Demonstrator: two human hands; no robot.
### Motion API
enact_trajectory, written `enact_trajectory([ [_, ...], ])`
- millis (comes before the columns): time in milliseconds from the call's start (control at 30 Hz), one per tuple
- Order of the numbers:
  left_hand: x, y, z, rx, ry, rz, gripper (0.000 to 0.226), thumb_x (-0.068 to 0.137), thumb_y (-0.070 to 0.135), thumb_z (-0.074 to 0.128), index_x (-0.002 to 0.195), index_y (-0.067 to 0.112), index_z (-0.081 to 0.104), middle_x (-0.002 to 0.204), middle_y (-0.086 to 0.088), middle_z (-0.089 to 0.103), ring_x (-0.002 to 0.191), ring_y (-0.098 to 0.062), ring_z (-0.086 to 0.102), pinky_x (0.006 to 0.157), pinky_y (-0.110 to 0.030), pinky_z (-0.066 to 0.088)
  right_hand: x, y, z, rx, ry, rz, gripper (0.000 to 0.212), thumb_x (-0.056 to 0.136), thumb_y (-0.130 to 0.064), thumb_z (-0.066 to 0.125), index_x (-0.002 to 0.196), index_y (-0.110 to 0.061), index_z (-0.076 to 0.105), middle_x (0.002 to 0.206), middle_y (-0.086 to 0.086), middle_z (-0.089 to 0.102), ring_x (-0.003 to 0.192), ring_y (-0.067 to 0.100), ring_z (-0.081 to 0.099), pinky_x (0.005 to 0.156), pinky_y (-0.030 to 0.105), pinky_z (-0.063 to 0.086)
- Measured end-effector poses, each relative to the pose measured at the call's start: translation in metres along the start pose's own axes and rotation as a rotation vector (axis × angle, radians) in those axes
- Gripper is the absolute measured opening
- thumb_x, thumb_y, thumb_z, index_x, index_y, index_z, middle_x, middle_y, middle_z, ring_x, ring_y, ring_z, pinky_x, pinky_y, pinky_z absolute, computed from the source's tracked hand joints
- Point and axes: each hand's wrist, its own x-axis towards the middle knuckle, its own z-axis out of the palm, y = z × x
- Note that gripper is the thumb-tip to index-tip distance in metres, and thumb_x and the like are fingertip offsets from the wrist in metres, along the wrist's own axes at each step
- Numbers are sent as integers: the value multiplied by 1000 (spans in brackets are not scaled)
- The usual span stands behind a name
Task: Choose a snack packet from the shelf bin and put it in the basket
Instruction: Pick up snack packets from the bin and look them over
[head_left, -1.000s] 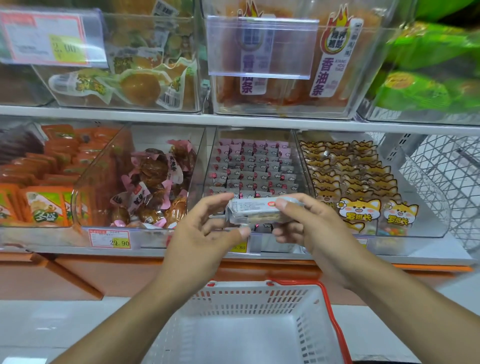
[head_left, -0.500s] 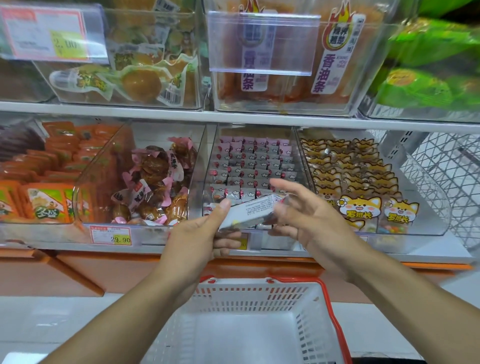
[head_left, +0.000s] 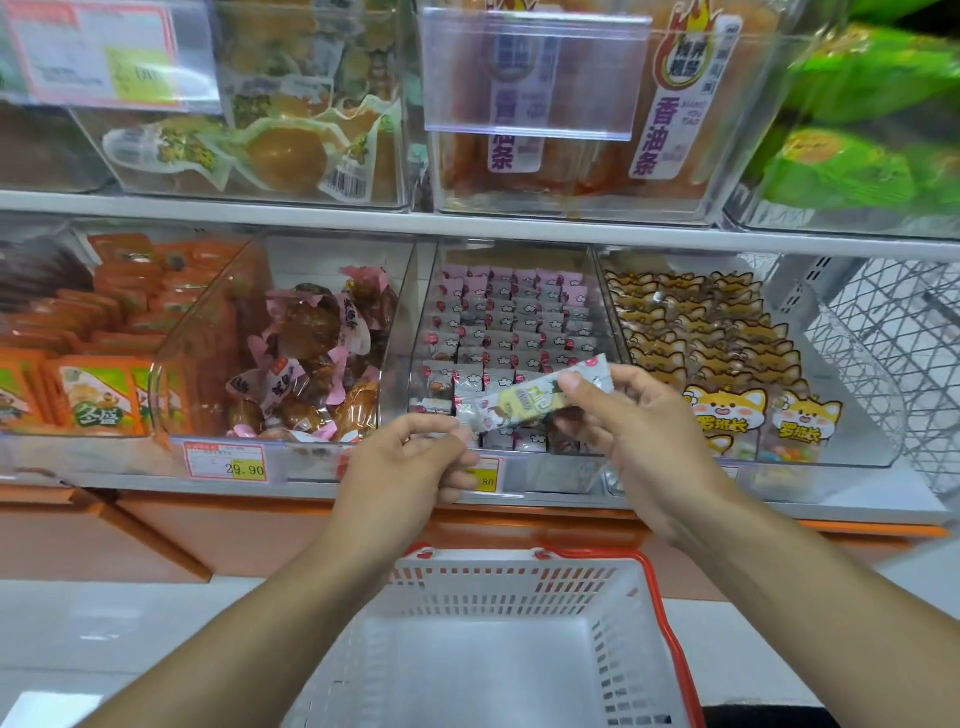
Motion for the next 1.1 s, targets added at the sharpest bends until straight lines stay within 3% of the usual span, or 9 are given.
enact_trajectory([
  [67, 1, -5, -1, 229, 13, 46, 30, 94, 23, 70, 122, 25, 60, 79, -2, 77, 67, -14, 74, 65, -29, 56, 4, -1, -1, -19, 19, -38, 32, 87, -12, 76, 115, -6, 62, 97, 8, 79, 93, 22, 76, 79, 28, 62],
  [167, 1, -12, 0, 447, 47, 137, 47, 93, 25, 69, 133, 36, 48, 72, 3, 74, 66, -11, 73, 82, -40, 57, 8, 1, 4, -64, -15, -106, 28, 90, -8, 74, 116, -9, 63, 100, 7, 78, 96, 23, 76, 85, 32, 62],
  [300, 2, -9, -4, 731, 117, 233, 61, 90, 42, 67, 139, 47, 31, 71, 20, 69, 65, 1, 65, 75, -36, 57, 13, 7, 18, -109, -71, -166, 27, 93, -7, 71, 119, -10, 62, 104, 7, 77, 98, 21, 75, 86, 32, 61],
  [467, 1, -12, -8, 1113, 83, 201, 60, 91, 56, 60, 135, 41, 22, 80, 9, 66, 83, -20, 66, 67, -37, 51, 24, 10, 31, -259, -129, -214, 14, 94, -20, 72, 108, -19, 69, 99, 7, 78, 93, 25, 76, 83, 35, 62],
  [600, 3, -10, -13, 1177, 78, 177, 48, 90, 61, 56, 124, 35, 33, 85, 9, 64, 85, -21, 64, 65, -35, 41, 35, 14, 45, -399, -154, -147, 10, 94, -29, 71, 101, -22, 74, 93, 8, 78, 86, 23, 76, 85, 42, 62],
  [767, 3, -13, -16, 1268, 105, 263, 48, 91, 58, 58, 128, 30, 47, 92, 6, 69, 91, -24, 66, 70, -36, 38, 52, 6, 57, -460, -184, 27, 14, 97, -27, 68, 96, -13, 72, 85, 8, 79, 79, 31, 76, 71, 33, 64],
  [833, 3, -14, -18, 1318, 125, 299, 48, 91, 56, 58, 131, 31, 48, 97, 3, 71, 96, -27, 66, 71, -36, 36, 58, 5, 61, -514, -154, 7, 17, 97, -26, 68, 103, -11, 71, 85, 9, 79, 77, 30, 77, 69, 34, 64],
  [967, 3, -16, -24, 1277, 113, 322, 55, 91, 57, 58, 141, 39, 42, 92, 10, 75, 98, -23, 68, 73, -35, 45, 61, 11, 71, -558, -105, -56, 33, 96, -28, 69, 121, -6, 66, 91, 7, 78, 73, 29, 77, 82, 51, 61],
  [1100, 3, -17, -29, 1253, 78, 345, 67, 93, 57, 56, 153, 43, 28, 89, 13, 75, 99, -18, 69, 87, -39, 54, 63, 12, 71, -601, -60, -223, 16, 96, -32, 69, 108, -23, 68, 91, 5, 76, 74, 20, 77, 83, 54, 60],
])
